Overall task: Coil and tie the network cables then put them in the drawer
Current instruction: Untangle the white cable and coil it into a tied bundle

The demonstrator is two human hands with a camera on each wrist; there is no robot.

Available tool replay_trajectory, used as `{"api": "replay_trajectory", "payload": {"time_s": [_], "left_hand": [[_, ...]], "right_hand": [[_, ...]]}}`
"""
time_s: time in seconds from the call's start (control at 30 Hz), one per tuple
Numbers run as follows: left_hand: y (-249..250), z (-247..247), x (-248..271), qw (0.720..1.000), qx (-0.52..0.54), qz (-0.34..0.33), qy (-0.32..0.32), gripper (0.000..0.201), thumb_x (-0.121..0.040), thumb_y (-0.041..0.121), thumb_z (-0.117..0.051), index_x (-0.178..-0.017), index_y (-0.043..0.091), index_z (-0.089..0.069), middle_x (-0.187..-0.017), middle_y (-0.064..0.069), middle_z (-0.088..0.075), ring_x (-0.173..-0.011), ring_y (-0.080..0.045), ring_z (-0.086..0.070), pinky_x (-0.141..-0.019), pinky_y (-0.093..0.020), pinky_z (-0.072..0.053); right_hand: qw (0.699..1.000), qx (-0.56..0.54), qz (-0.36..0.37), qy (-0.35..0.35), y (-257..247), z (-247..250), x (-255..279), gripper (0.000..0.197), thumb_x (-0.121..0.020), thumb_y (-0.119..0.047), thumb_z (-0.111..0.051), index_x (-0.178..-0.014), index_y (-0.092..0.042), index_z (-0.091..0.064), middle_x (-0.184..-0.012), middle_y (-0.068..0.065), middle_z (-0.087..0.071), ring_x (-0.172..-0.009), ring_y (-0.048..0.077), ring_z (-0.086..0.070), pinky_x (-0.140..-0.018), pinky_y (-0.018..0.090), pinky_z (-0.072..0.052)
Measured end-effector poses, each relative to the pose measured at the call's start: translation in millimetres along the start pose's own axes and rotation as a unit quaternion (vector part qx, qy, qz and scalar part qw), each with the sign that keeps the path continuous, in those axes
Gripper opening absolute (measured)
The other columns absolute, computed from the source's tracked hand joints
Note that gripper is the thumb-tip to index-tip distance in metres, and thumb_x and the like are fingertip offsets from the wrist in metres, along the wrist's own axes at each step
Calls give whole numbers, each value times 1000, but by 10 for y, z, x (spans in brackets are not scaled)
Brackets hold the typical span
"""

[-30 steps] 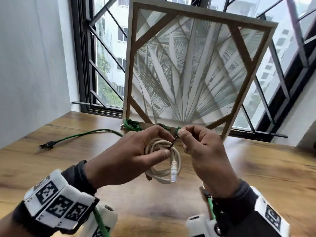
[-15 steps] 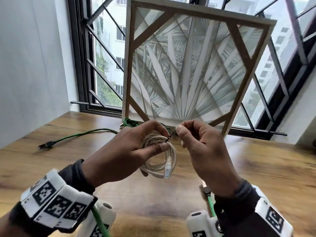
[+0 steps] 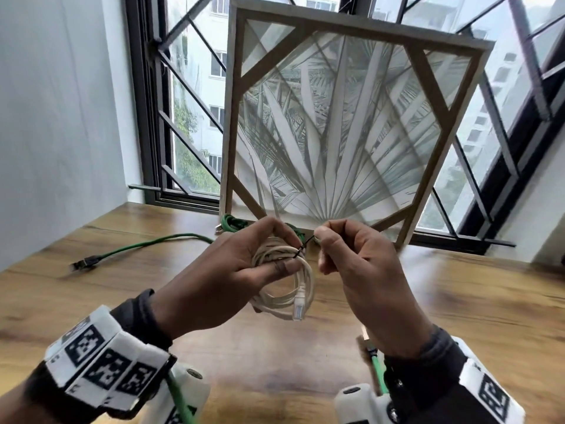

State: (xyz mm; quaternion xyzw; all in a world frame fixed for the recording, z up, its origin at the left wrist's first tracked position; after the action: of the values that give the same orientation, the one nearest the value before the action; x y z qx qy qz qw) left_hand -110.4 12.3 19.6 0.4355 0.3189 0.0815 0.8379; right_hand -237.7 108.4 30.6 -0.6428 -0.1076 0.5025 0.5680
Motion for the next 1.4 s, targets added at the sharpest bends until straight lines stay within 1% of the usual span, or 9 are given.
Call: {"api": "replay_trajectory", "payload": {"time_s": [0.2, 0.4, 0.57, 0.67, 0.83, 0.97, 1.07, 1.2, 1.4], "left_hand": [[-45, 33, -19, 997, 71, 7, 14, 26, -88, 40, -76, -111, 32, -69, -94, 1, -74, -88, -15, -65, -82, -38, -50], [12, -100, -1, 991, 132, 8, -28, 23, -91, 35, -69, -106, 17, -70, -87, 9, -68, -79, -3, -59, -72, -14, -46], [-32, -58, -23, 994, 106, 11, 3, 14, -92, 41, -67, -100, 30, -69, -84, 9, -67, -77, -5, -58, -72, -19, -49], [23, -40, -19, 993, 115, -4, 11, 17, -92, 39, -68, -100, 24, -67, -79, 7, -63, -74, -8, -55, -68, -20, -47], [74, -9, -18, 988, 154, -12, 23, 22, -94, 37, -68, -103, 16, -65, -72, 9, -54, -67, -7, -49, -65, -33, -44], [87, -72, -3, 978, 211, 2, 5, 23, -94, 27, -62, -106, 8, -59, -69, 11, -51, -63, -3, -47, -62, -25, -43], [113, -108, 10, 971, 237, 15, -12, 24, -92, 24, -61, -106, 7, -52, -66, 11, -51, -60, -3, -48, -58, -22, -44], [145, -178, 42, 959, 276, 35, -52, 22, -93, 22, -61, -104, 7, -49, -64, 9, -48, -57, -5, -44, -56, -24, -43], [185, -198, 41, 958, 276, 29, -71, 19, -95, 19, -60, -104, 6, -49, -61, 14, -52, -55, -2, -45, -55, -22, -46]], "right_hand": [[999, -30, 2, -16, -42, 1, -1, 16, -102, -21, -62, -92, -9, -66, -71, 3, -64, -68, 15, -61, -71, 28, -54], [999, -25, 20, -8, -60, -18, -13, 23, -92, -34, -63, -89, -12, -65, -72, 2, -64, -68, 17, -61, -70, 31, -54], [999, -19, 43, 4, -100, 19, -18, 21, -95, -31, -64, -89, -10, -66, -70, 0, -64, -67, 14, -62, -69, 29, -53], [998, -26, 56, 2, -151, 21, -11, 18, -101, -21, -64, -91, -7, -66, -74, 3, -65, -69, 14, -63, -70, 25, -53], [990, -127, 20, -51, -163, -32, -27, 20, -96, -18, -61, -101, -1, -70, -89, 13, -73, -82, 25, -69, -78, 32, -57], [986, -136, 24, -88, -239, -82, -1, 19, -89, 2, -70, -107, 8, -72, -97, 21, -77, -84, 24, -73, -77, 28, -59], [981, -145, 22, -127, -253, -95, 2, 26, -84, -4, -72, -107, 9, -74, -100, 24, -76, -88, 31, -73, -80, 35, -60], [978, -140, 24, -152, -240, -79, -14, 20, -86, -6, -74, -100, 8, -74, -95, 20, -75, -85, 32, -72, -75, 36, -59], [976, -193, -27, -97, -101, -131, 11, 10, -85, -8, -65, -87, 1, -69, -76, 12, -68, -67, 21, -67, -63, 27, -57]]}}
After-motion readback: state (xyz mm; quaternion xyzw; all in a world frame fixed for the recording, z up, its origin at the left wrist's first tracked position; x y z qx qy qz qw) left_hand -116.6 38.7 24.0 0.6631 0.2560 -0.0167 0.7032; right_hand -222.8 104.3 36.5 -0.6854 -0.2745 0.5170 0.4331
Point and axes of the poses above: each hand's wrist, its own x-axis away from the middle knuckle, its own z-axis out of the back of the hand, y = z × x, the point moved 10 cm from there along -x, towards the middle knuckle
